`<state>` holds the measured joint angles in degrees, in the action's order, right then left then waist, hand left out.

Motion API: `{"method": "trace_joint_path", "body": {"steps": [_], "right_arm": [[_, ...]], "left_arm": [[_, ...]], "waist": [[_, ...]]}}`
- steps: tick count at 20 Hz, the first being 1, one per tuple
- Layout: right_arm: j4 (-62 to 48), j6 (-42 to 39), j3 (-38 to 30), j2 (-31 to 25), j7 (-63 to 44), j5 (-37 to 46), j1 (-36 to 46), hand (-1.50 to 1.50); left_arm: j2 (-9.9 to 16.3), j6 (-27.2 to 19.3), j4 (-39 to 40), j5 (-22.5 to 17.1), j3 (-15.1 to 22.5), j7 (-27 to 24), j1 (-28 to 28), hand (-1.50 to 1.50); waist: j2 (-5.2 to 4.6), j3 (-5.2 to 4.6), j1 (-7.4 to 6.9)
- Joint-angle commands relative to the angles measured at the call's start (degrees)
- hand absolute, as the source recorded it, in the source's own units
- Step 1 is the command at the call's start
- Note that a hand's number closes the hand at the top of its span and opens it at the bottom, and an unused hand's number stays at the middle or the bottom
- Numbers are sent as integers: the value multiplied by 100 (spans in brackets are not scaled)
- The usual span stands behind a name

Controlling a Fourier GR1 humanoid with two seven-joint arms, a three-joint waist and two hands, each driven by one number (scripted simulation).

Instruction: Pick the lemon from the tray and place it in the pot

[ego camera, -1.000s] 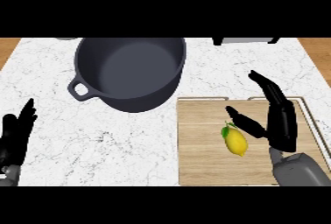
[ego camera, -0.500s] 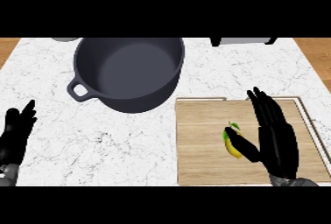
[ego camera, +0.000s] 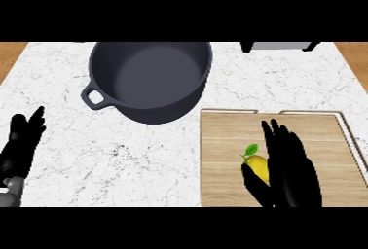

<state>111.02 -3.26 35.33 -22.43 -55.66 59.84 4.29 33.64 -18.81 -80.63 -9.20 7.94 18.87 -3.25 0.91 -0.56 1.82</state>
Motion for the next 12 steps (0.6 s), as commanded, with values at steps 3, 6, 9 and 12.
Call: {"method": "trace_joint_path", "body": {"steps": [3,6,9,12], "right_arm": [[809,-2291,276,810,-1858,-63,458,-150],[984,-2562,152,1002,-2117,71,331,-150],[634,-2444,304,1417,-2163,447,287,-150],[662,-2781,-133,1533,-1983,389,426,-150]], "left_arm": [[-60,40,-65,92,96,233,-237,0],[-145,4,97,237,140,82,-225,0],[-101,107,-36,131,33,326,-452,0],[-156,184,244,171,-31,5,-370,0]], "waist": [[-66,32,-134],[-70,37,-104],[-79,45,-143],[-91,44,-158]]}}
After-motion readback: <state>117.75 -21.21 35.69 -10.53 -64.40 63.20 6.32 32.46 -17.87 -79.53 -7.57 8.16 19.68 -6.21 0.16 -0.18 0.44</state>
